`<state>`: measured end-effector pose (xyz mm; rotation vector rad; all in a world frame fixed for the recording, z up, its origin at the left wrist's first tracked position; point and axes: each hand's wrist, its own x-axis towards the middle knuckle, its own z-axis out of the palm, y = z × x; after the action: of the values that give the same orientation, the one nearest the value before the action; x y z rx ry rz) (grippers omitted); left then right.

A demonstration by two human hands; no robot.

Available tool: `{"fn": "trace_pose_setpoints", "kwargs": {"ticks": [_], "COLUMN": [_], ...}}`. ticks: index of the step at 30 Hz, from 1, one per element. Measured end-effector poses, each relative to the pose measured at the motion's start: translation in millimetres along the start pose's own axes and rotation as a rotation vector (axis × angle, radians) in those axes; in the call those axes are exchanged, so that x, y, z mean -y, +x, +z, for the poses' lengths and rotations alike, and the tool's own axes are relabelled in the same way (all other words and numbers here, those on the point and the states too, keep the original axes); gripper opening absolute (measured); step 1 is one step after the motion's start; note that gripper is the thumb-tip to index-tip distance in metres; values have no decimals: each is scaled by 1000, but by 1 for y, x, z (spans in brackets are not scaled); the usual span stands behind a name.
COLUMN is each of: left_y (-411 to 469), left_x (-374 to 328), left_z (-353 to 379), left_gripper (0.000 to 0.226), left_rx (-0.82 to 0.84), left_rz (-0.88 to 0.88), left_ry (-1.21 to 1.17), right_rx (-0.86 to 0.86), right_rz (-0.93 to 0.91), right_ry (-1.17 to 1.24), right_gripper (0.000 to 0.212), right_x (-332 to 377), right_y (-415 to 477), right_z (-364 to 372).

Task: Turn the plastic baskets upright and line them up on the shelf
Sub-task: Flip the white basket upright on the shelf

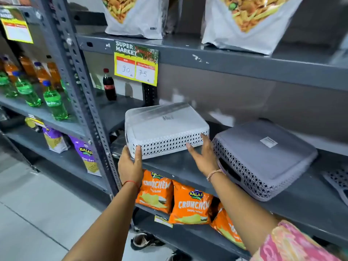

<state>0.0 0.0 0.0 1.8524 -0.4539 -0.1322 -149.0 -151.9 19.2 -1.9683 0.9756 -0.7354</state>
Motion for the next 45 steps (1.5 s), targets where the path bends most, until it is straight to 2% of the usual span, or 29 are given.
{"fn": "trace_pose_setpoints", "kwargs": {"ticks": [6,9,13,15,17,18,21,24,26,28,33,37,40,42,45], "left_y": [39,50,58,61,65,66,71,81,93,104,119,134,148,157,166], "left_x": [19,24,29,30,28,27,20,8,-2,-11,-44,-63,-71,-67,-54], "left_z": [21,30,38,41,42,43,44,37,29,22,11,5,4,4,8], "left_gripper": [71,62,48,44,40,39,41,47,52,53,39,29,40,49,47], "left_rx": [-7,-21,-60,-73,-89,-106,-178,-267,-320,-382,-418,-447,-396,-323,-169], "left_rz": [-48,-5,6,14,28,32,22,-1,7,17,65,158,182,187,185], "left_ry": [-12,24,51,45,11,-2,-57,-117,-182,-228,-452,-487,-511,-496,-535], "right_rx": [-136,-222,-353,-418,-438,-442,-456,-457,-500,-586,-730,-760,-780,-763,-676], "right_rz": [143,214,352,432,461,457,434,370,286,205,67,-60,-175,-186,-174], "right_ry": [58,160,416,483,552,573,543,342,212,192,312,595,637,610,526], "right_gripper": [87,92,98,90,64,51,63,73,69,61,37,32,27,30,36], "right_x": [-2,-2,-2,-4,-5,-5,1,14,24,35,61,75,76,68,49], "right_y": [46,70,103,115,122,123,123,118,114,112,110,117,125,130,131], "right_z": [17,21,28,30,32,33,35,34,29,23,7,-11,-22,-27,-21]}}
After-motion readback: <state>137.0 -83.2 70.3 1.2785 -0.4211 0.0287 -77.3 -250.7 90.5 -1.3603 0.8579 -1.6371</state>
